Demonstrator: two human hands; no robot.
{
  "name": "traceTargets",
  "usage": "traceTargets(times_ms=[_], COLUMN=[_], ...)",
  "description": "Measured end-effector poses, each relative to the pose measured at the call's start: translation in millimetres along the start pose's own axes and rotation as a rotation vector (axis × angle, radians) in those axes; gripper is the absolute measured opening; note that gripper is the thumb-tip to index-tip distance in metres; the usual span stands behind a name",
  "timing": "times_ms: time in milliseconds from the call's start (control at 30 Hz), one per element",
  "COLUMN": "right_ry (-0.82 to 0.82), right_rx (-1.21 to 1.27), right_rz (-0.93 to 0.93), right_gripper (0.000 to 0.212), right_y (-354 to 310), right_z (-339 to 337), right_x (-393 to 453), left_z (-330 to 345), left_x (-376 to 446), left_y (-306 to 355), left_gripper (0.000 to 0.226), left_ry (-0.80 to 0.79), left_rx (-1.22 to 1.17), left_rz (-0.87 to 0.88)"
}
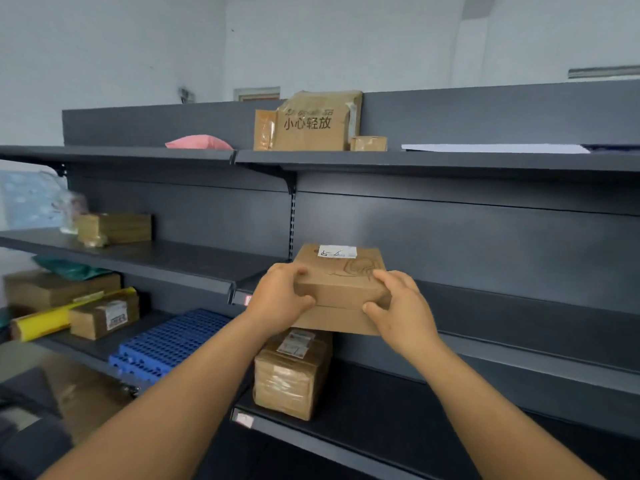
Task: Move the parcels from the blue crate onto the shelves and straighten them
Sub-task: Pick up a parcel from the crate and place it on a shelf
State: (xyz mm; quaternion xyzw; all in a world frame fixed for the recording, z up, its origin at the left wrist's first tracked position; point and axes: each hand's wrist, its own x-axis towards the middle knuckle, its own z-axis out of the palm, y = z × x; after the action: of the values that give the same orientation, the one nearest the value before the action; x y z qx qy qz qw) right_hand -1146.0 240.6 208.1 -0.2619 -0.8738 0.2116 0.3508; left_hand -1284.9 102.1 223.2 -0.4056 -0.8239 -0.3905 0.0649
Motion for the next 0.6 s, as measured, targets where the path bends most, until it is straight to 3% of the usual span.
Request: traceTargets(times_ms=[233,600], right_ry=[-0.028,-0.121], right_rx=[-0.058,-0.125], right_rz=[0.082,0.226], right_gripper=[0.054,0.055], right_y=[-14.0,-16.2], right_z=[70.9,155.3], right_x=[86.8,178.1], left_z=[-2.6,20.4], left_x=[103.6,216.5], left_y=[-64.3,-150.6], left_gripper=[0.055,0.057], left_ry=[-0.051,-0.277], left_rx=[0.043,0.075], left_rz=[0.034,0.069])
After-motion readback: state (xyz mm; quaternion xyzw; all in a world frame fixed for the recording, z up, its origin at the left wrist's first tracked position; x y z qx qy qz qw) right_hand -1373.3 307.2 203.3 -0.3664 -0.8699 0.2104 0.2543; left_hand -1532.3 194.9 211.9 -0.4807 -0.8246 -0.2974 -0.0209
